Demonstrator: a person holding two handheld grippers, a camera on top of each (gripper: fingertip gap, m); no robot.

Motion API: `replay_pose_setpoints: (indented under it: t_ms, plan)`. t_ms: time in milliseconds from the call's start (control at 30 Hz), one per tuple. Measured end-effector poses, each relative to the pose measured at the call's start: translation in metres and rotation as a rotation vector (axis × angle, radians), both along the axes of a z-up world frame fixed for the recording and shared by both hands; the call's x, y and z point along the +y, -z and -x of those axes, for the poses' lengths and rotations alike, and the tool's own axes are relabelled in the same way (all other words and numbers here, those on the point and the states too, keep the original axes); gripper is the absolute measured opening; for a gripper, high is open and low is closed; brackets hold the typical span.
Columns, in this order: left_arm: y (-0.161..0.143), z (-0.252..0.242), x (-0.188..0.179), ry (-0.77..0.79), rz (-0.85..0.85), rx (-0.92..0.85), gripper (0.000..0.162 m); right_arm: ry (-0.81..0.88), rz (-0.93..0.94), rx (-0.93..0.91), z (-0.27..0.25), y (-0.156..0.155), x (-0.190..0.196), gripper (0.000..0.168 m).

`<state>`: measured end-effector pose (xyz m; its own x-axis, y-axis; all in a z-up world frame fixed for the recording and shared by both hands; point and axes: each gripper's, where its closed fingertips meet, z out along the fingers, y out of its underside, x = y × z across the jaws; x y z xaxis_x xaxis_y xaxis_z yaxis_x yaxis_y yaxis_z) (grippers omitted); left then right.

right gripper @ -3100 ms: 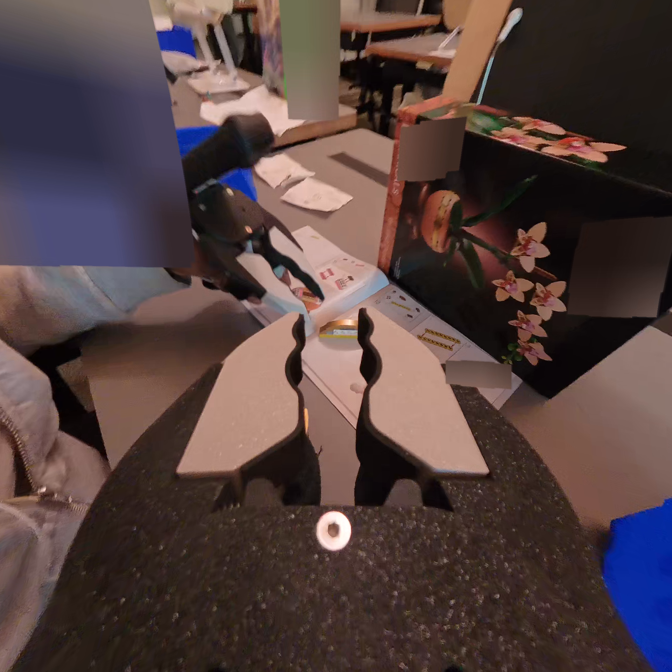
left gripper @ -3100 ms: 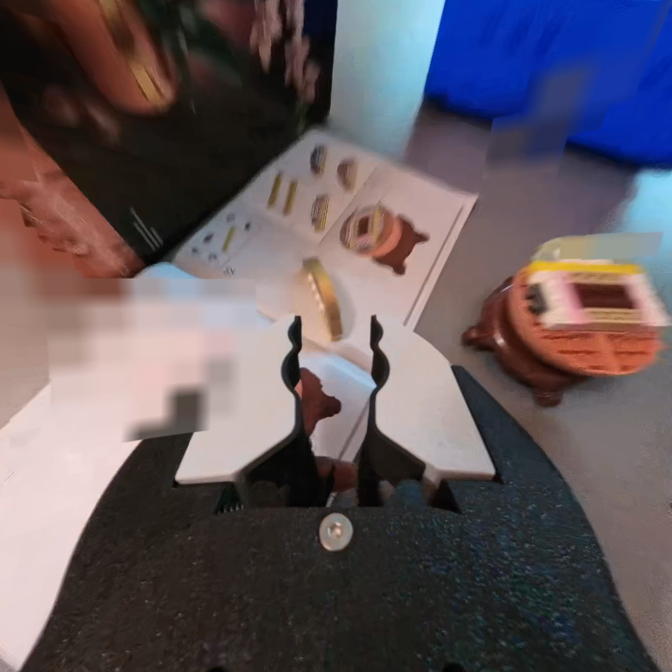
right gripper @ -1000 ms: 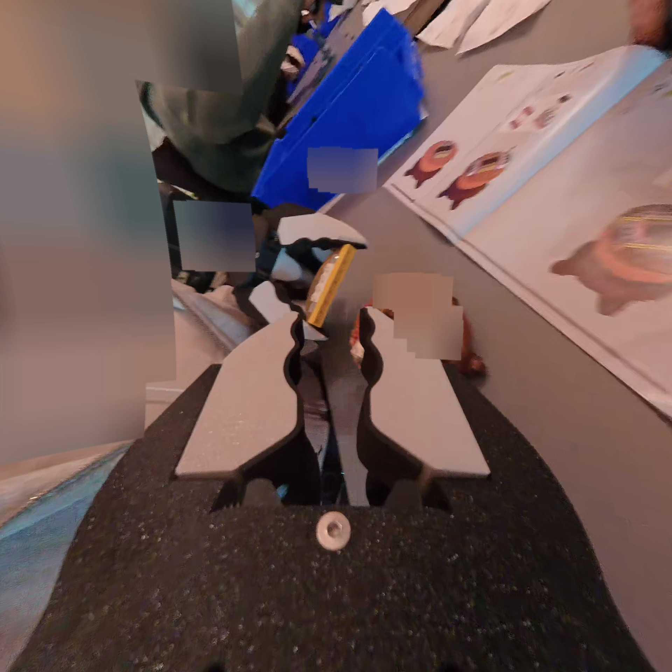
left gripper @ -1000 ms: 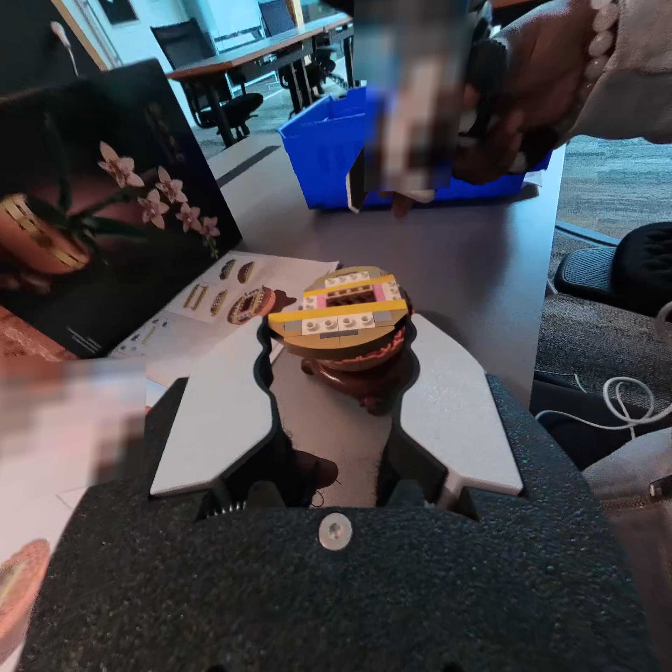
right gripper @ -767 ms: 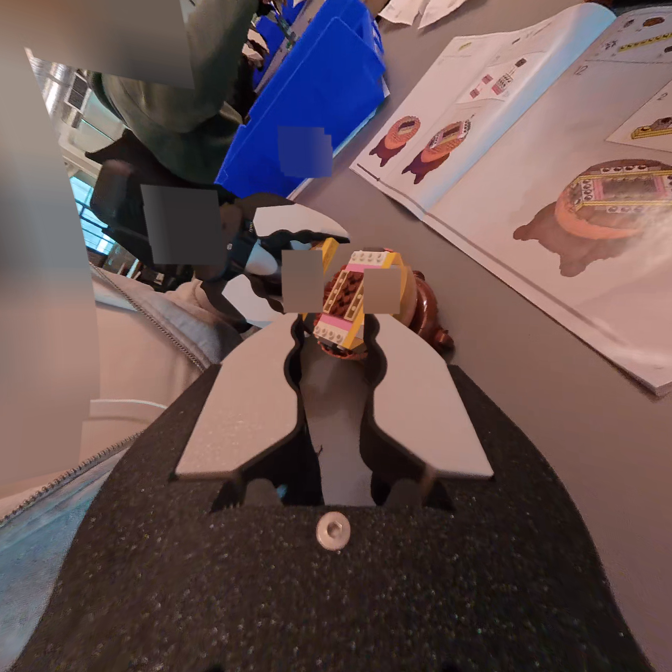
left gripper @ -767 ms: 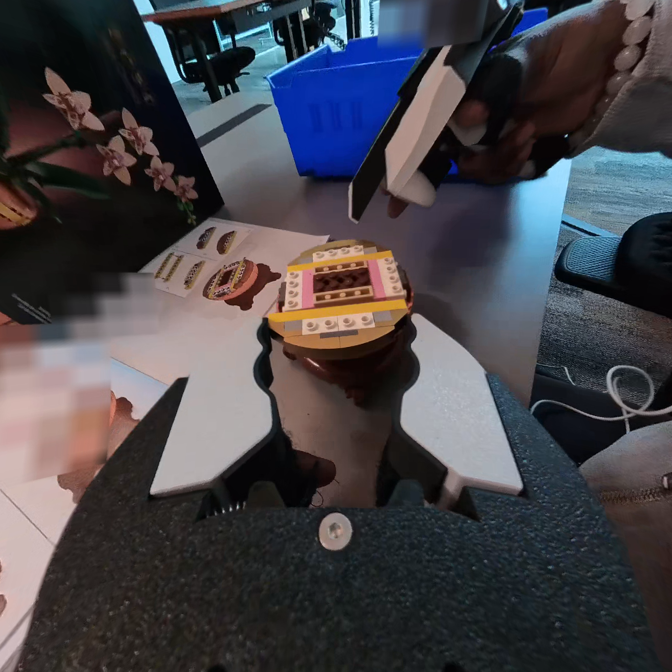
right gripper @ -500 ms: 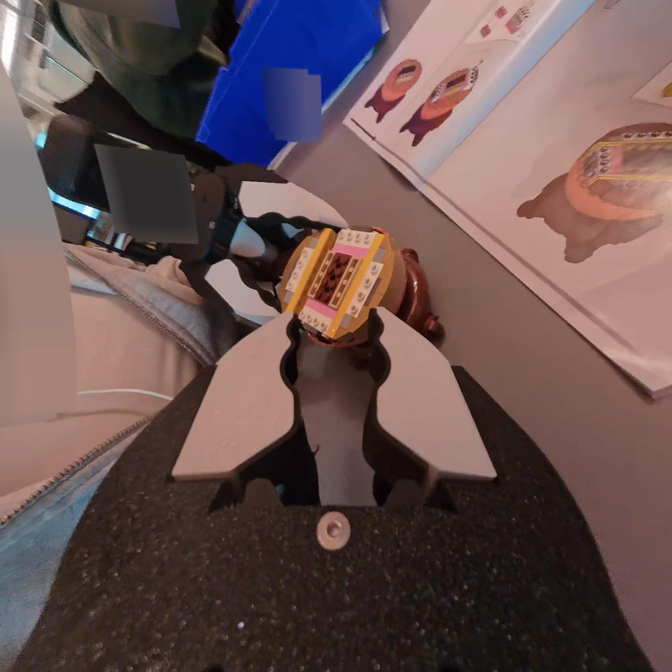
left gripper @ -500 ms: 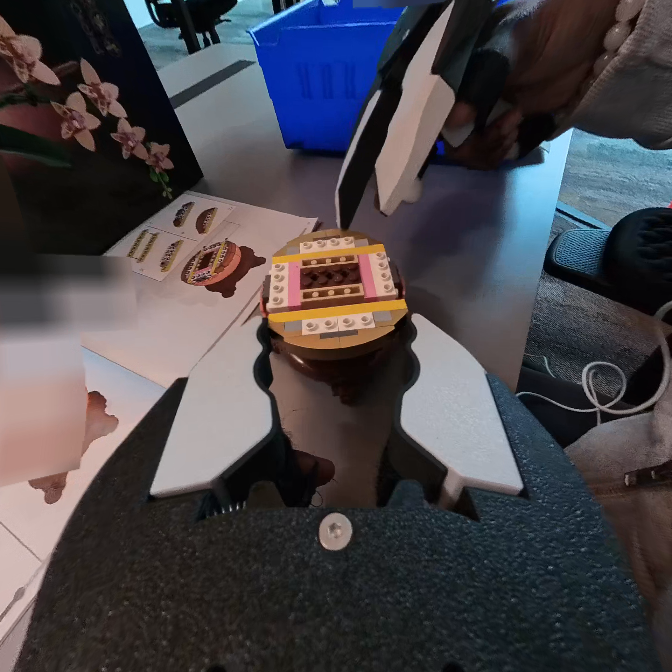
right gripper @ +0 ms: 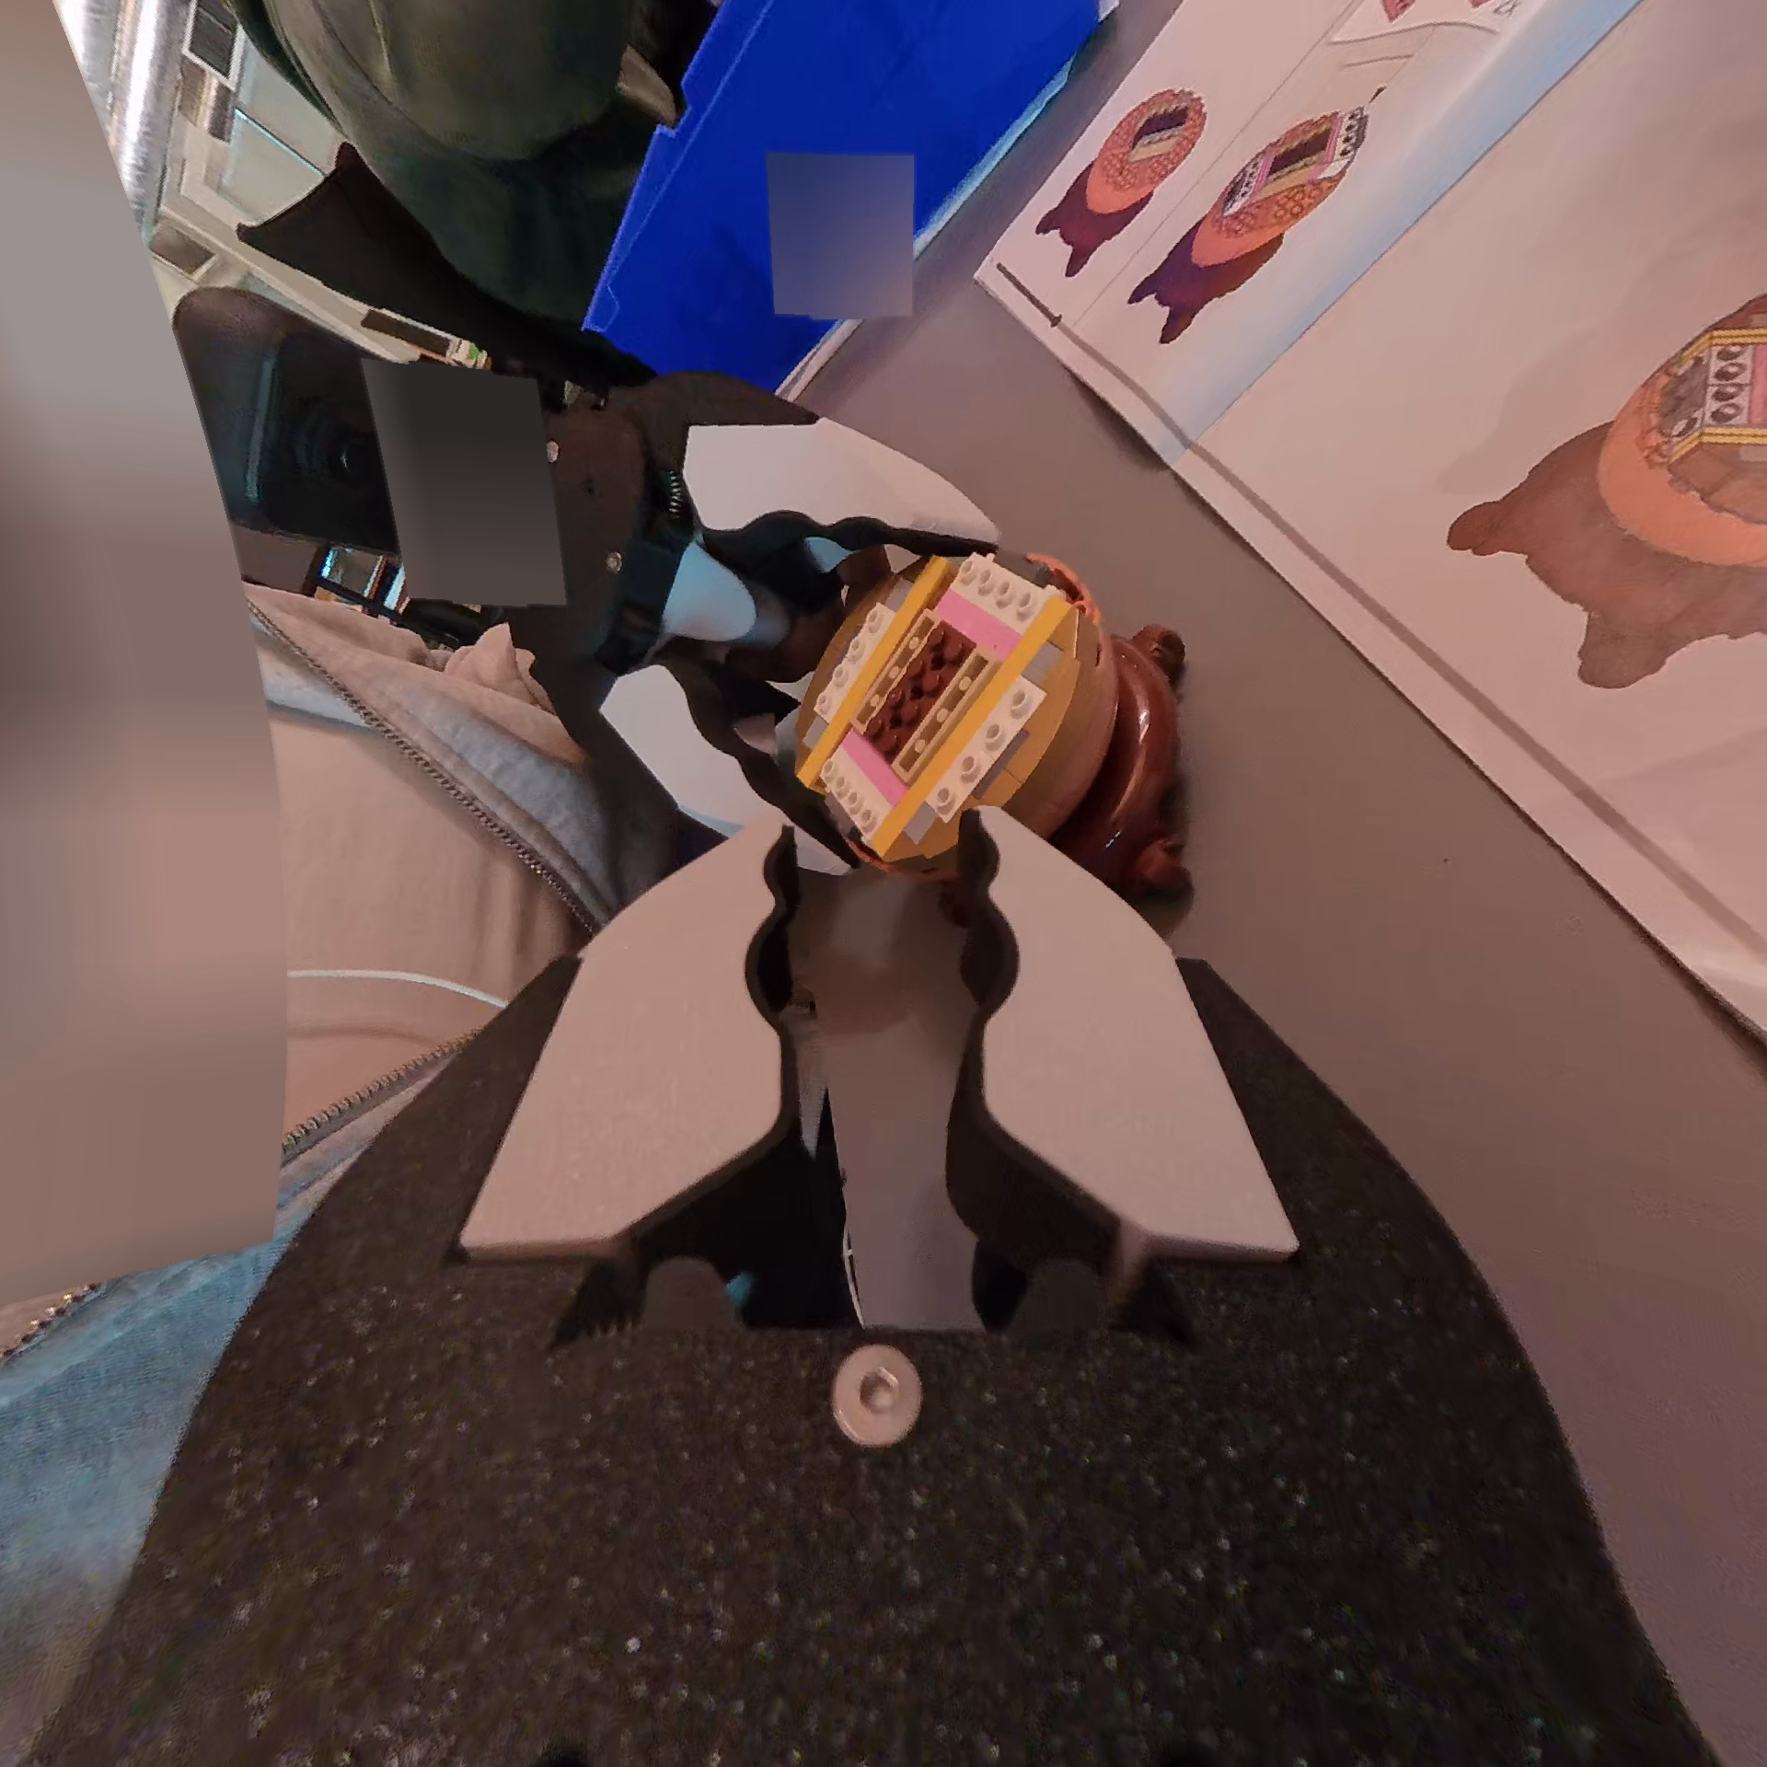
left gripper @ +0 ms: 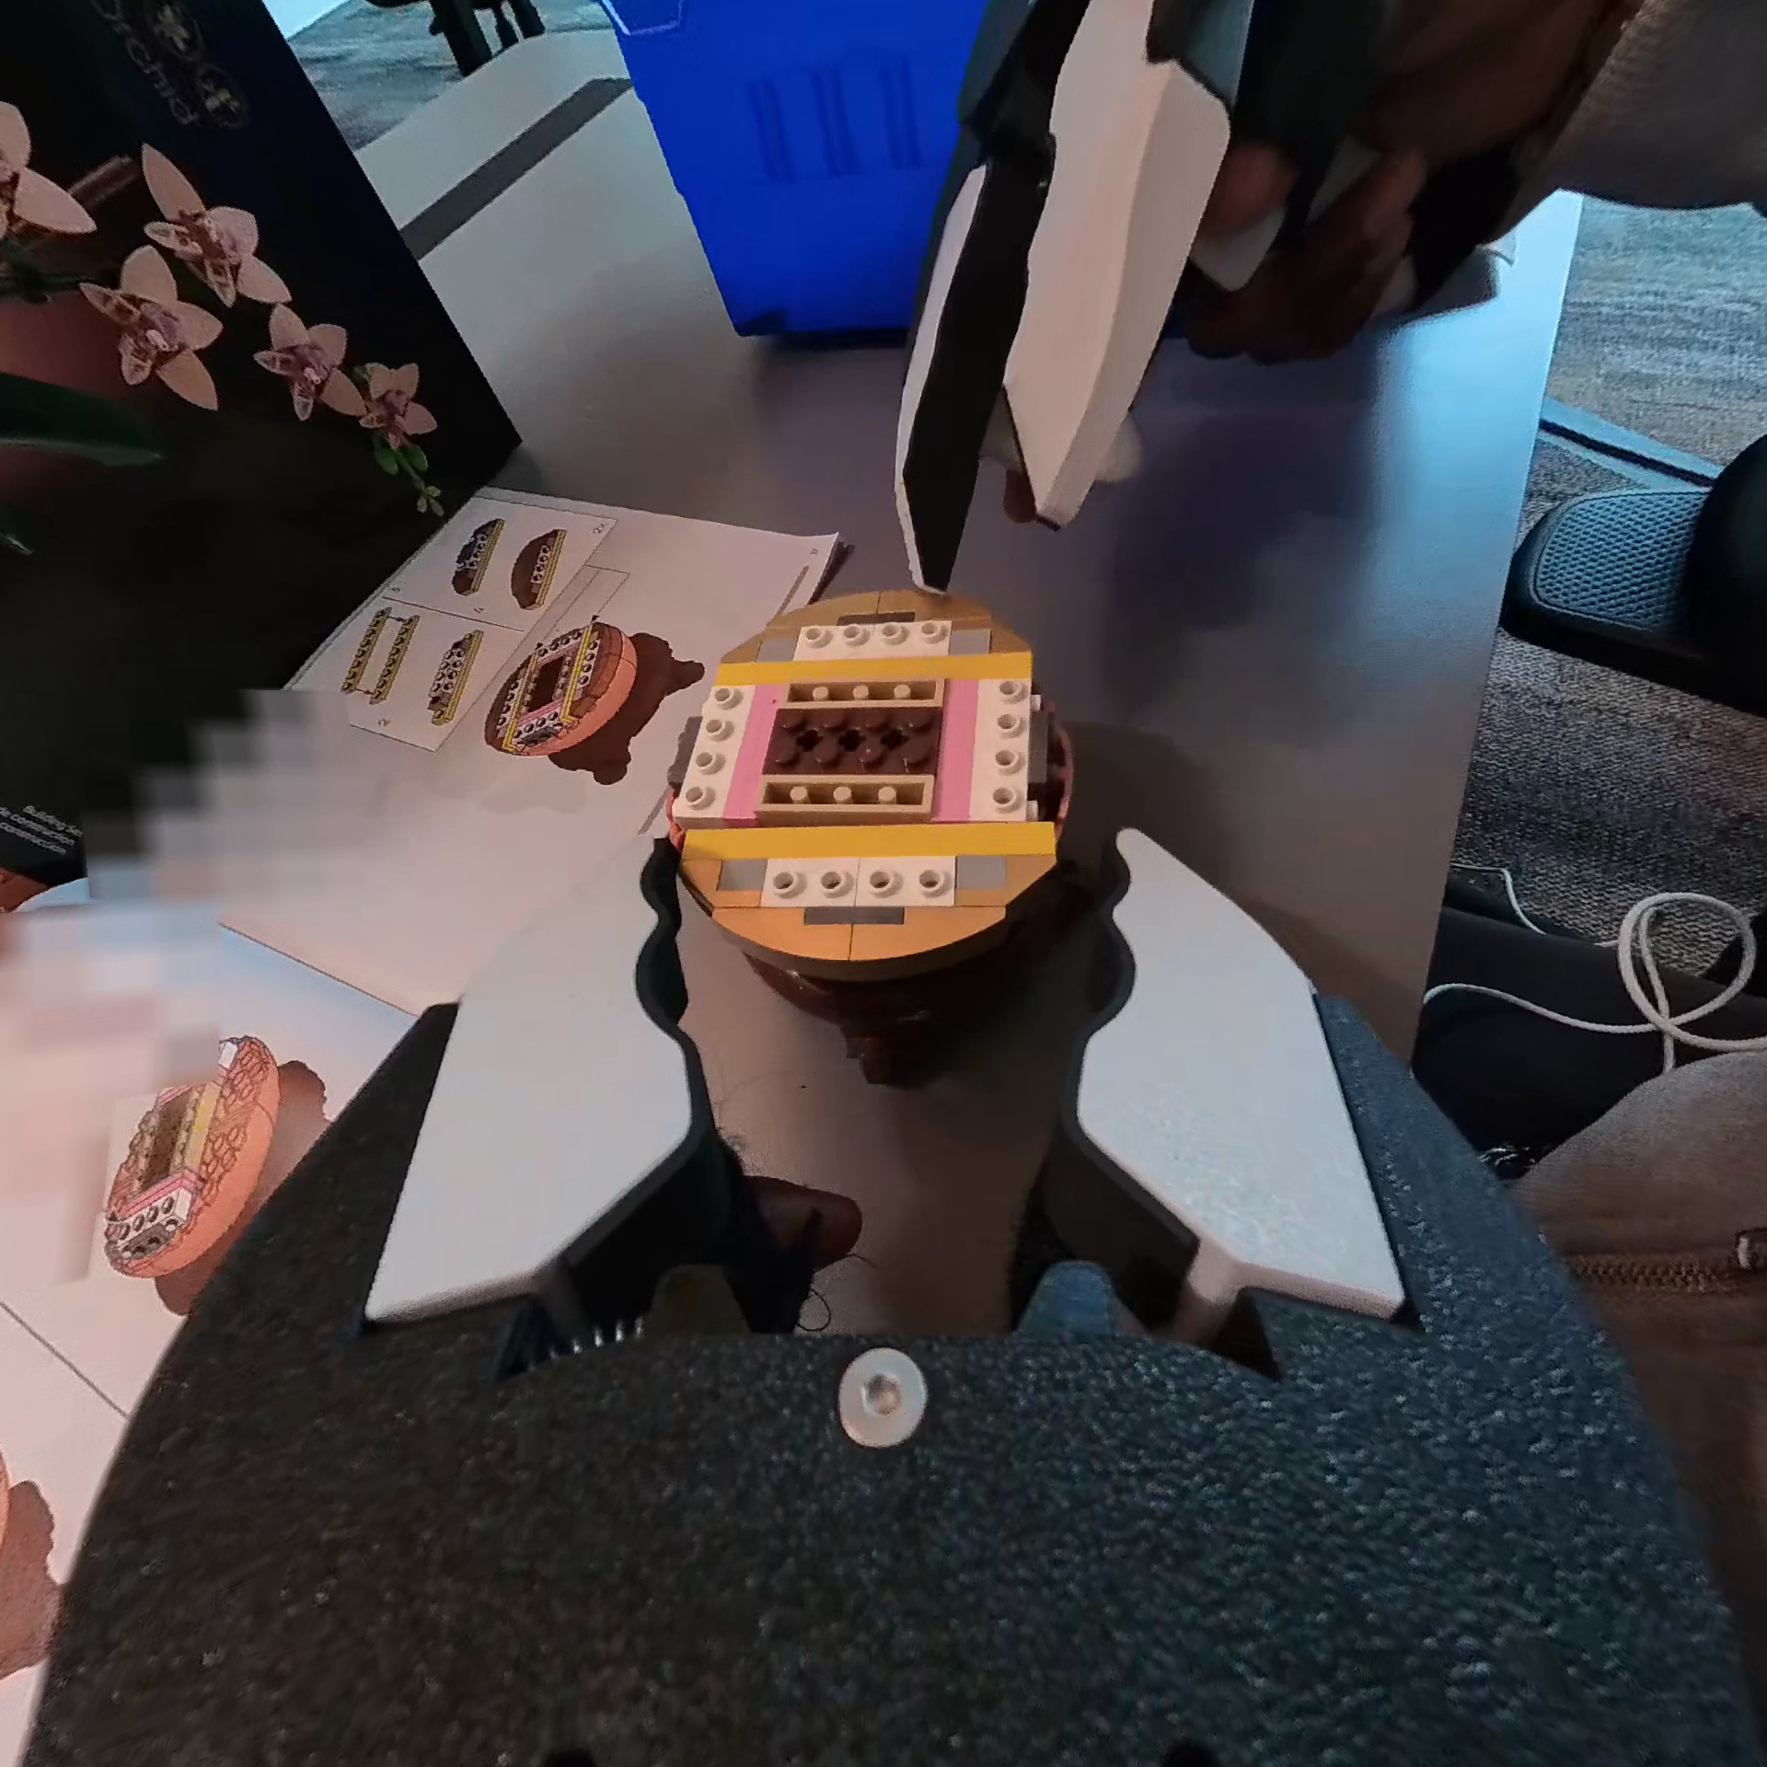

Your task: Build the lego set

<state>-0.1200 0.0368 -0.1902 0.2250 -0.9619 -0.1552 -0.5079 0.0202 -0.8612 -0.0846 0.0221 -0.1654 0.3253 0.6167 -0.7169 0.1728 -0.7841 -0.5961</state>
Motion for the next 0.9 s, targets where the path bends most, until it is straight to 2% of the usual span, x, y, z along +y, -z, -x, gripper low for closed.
replay_pose_setpoints:
  t_ms: [567,733,767,833,900]
  plan:
    - [0.002,0.004,0.003,-0.022,0.036,-0.001,0.092,-0.007,-0.006,-0.011,-0.002,-0.003,-0.001,0.032]
    - [-0.007,0.020,0.003,-0.042,0.135,-0.076,0.090,0.037,-0.100,-0.027,-0.011,-0.011,0.007,0.036]
    - [-0.012,0.025,0.004,-0.044,0.156,-0.103,0.087,0.046,-0.131,-0.026,-0.013,-0.013,0.008,0.039]
    - [-0.024,0.033,0.003,-0.038,0.202,-0.187,0.068,0.070,-0.198,-0.026,-0.014,-0.013,0.013,0.047]
    - [-0.035,0.039,0.003,-0.024,0.257,-0.267,0.030,0.086,-0.238,-0.014,-0.012,-0.011,0.015,0.055]
